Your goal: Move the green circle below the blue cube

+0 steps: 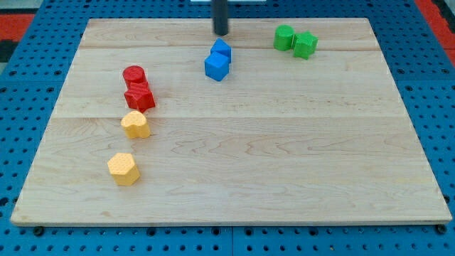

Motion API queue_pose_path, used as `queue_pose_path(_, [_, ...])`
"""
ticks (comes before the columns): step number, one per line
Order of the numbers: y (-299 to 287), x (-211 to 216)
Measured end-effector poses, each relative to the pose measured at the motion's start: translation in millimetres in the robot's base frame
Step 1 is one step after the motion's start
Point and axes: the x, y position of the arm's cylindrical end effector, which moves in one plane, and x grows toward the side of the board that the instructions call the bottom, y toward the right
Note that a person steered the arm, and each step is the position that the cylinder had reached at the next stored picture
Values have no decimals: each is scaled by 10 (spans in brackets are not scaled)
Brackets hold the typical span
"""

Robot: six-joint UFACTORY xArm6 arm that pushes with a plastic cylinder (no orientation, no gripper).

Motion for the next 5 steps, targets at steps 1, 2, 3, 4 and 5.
queue_pose_path(1, [920, -62])
queue_pose_path(2, [1062, 235])
queue_pose_path(3, [925, 651])
queue_pose_path(4, [834, 1085])
queue_pose_path(5, [894, 1075])
